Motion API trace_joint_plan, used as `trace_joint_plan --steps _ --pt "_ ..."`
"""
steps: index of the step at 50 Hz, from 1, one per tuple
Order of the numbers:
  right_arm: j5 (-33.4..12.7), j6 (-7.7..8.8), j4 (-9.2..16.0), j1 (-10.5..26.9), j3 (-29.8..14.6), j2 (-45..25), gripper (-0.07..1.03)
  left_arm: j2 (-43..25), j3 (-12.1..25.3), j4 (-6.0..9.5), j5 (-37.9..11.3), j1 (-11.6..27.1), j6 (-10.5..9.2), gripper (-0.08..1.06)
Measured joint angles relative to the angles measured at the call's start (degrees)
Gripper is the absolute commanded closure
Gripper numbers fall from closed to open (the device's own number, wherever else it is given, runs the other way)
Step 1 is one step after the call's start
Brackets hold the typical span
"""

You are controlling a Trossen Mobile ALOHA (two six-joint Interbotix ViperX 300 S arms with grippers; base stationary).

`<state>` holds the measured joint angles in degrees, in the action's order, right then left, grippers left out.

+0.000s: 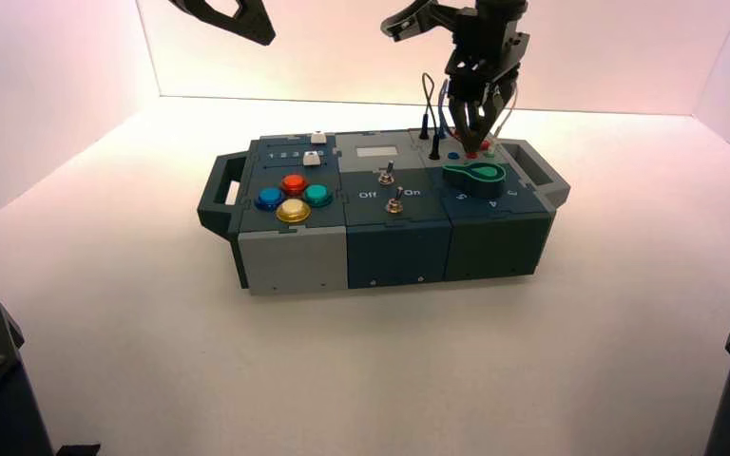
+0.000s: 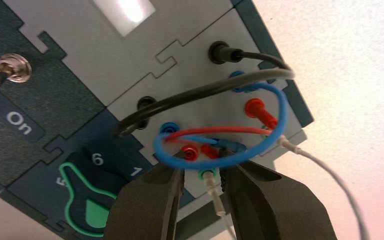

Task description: Insert the red wire.

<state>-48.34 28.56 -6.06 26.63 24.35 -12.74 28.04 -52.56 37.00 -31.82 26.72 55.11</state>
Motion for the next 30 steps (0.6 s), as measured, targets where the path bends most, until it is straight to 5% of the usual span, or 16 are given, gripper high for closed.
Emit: trace_joint_plan --steps 23,30 --pt "-0.44 0.00 -1.32 -0.09 -1.93 -1.23 0.59 0.00 0.00 0.00 0.00 0.00 0.00 1.01" --pt "-0.53 -0.09 -1.41 0.00 -2.02 -1.85 0.79 0.00 0.00 0.00 0.00 0.00 0.00 1.01"
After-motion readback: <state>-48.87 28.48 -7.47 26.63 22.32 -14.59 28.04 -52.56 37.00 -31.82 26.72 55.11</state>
